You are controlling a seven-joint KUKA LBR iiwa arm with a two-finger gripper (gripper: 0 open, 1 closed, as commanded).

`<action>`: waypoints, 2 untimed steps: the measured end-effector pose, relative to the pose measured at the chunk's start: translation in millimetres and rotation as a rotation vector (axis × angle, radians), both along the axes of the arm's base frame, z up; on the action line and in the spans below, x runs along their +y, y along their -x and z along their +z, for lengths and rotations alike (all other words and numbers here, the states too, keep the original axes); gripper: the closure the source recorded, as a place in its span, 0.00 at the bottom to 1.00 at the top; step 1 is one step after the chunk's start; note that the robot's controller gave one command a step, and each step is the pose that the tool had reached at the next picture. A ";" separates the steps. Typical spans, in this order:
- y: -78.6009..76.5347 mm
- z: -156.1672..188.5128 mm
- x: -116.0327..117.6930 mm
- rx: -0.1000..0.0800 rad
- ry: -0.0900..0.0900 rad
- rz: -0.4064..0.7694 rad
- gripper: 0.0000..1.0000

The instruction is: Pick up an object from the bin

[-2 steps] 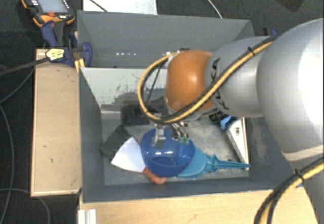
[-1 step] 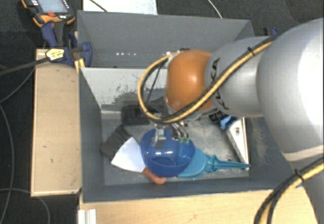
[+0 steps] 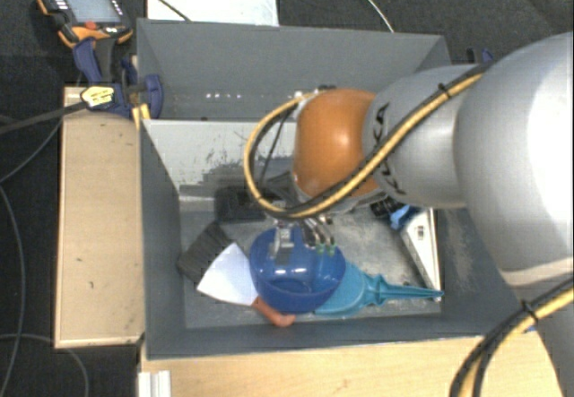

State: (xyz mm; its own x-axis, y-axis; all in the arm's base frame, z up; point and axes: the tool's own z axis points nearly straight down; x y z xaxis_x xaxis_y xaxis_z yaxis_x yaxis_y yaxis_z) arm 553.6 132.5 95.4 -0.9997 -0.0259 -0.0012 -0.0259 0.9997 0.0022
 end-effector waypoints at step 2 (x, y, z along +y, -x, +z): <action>18.9 -22.9 28.2 -0.014 -0.002 0.236 1.00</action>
Offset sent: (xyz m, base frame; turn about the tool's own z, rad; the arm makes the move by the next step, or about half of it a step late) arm -0.0225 0.0282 -0.0254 -0.2399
